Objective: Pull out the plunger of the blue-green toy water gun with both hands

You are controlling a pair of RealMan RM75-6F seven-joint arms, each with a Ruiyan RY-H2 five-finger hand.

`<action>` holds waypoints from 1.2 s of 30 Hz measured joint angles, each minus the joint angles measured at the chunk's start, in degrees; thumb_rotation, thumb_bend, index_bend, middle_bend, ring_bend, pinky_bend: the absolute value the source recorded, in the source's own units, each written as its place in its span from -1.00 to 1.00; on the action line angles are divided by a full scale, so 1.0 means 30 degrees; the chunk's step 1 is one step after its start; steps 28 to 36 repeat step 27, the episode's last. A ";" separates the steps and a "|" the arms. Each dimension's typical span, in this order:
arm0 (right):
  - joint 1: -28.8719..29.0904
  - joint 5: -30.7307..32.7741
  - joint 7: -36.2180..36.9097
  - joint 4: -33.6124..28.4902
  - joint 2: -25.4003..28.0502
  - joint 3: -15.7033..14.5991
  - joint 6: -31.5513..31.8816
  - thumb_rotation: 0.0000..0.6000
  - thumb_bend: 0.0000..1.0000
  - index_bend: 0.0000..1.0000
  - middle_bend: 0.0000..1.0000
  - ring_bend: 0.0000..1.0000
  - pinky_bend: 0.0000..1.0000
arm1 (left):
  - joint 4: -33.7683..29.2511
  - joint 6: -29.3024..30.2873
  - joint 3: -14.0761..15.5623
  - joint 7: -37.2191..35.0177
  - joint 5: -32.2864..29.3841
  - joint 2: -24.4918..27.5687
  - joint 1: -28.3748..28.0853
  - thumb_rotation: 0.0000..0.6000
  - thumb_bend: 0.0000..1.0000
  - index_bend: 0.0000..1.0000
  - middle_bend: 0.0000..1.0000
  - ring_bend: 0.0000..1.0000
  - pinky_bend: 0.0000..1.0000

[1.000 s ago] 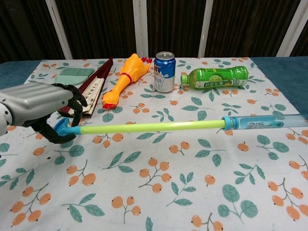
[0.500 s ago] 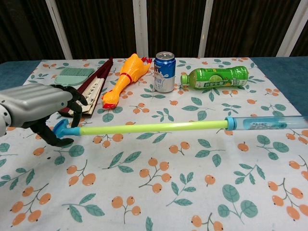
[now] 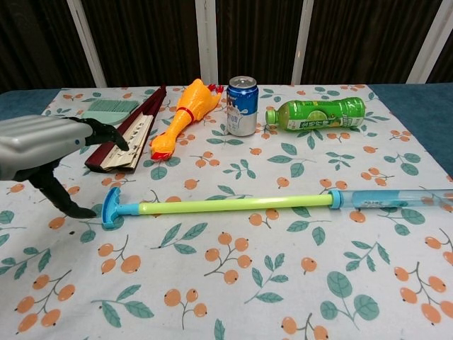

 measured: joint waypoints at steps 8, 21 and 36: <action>-0.1863 -0.4376 0.2535 -0.1036 0.1579 -0.1025 0.1481 1.00 -0.33 -1.00 -1.00 -1.00 -1.00 | -0.1115 0.2180 0.1455 -0.2787 0.3428 0.1910 0.2144 1.00 -0.67 -0.73 -0.96 -1.00 -1.00; -0.6573 -1.3004 0.7941 0.1522 0.2566 -0.3461 0.7439 1.00 -0.33 -1.00 -1.00 -1.00 -1.00 | 0.1645 0.8403 0.4291 -1.0347 0.9825 0.5618 0.7942 1.00 -0.67 -0.90 -1.00 -1.00 -1.00; -0.7701 -1.4034 0.8936 0.2910 0.2183 -0.3485 0.8807 1.00 -0.33 -1.00 -1.00 -1.00 -1.00 | 0.4146 0.9660 0.4122 -1.3462 0.9854 0.6213 0.9613 1.00 -0.67 -0.91 -1.00 -1.00 -1.00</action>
